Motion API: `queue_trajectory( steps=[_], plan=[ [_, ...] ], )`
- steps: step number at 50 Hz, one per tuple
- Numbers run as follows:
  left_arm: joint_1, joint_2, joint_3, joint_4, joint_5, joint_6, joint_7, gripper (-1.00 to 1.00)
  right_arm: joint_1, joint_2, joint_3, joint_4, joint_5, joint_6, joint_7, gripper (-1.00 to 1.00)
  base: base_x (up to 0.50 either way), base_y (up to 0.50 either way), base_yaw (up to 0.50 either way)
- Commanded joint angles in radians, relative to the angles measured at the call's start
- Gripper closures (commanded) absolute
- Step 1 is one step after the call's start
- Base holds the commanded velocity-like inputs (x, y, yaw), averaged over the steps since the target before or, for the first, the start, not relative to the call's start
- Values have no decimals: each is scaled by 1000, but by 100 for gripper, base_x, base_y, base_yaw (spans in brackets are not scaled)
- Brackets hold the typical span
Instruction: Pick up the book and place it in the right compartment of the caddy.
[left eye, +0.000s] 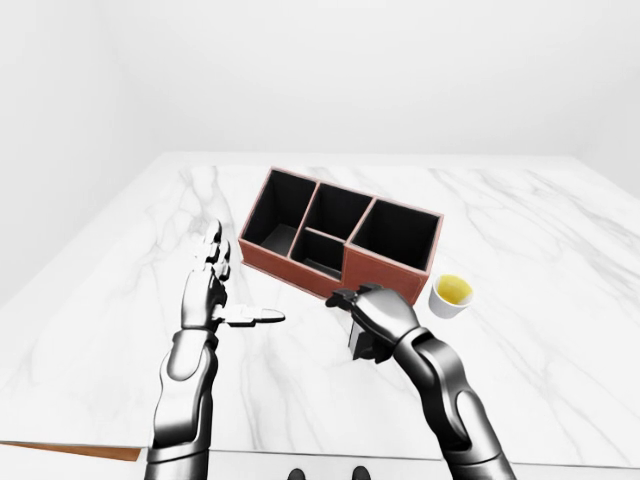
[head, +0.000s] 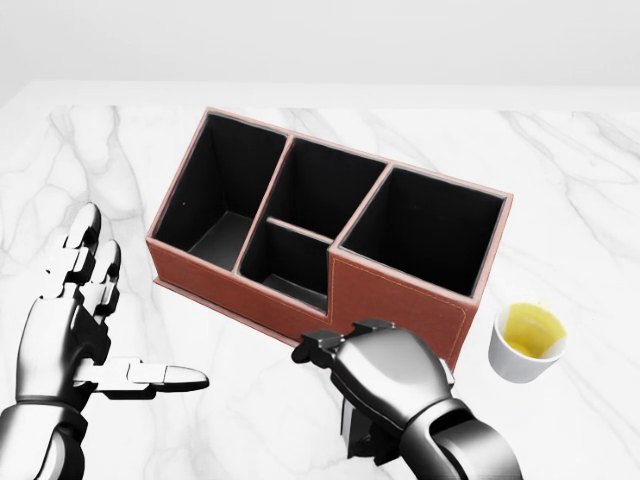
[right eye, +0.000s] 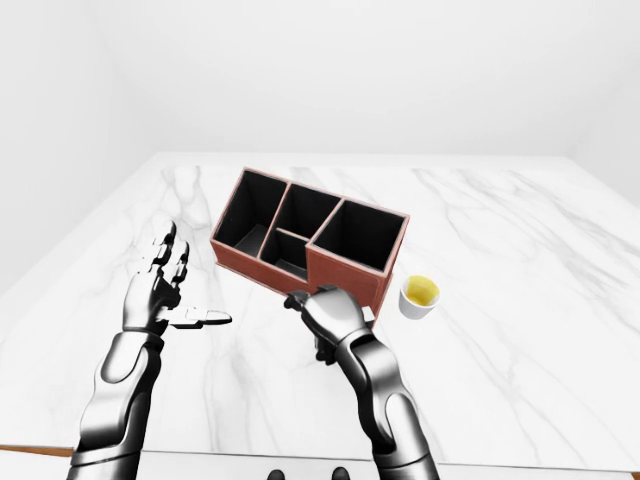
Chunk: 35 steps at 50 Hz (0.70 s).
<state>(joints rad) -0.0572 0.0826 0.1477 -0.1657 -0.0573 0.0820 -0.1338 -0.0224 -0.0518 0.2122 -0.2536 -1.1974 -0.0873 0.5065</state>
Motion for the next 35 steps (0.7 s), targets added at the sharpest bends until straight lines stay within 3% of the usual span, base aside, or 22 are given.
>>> queue_trajectory(
  steps=[1, 35],
  plan=[
    [-5, 2, 2, 17, -4, -8, 0, -100, -24, -1, -14, 59, -7, 0, -13, -29, 0, 0, 0],
    [-2, 2, 0, 29, -9, -22, -8, -100, -50, -1, -25, 148, -19, 0, -50, -22, 0, 0, 0]
  ],
)
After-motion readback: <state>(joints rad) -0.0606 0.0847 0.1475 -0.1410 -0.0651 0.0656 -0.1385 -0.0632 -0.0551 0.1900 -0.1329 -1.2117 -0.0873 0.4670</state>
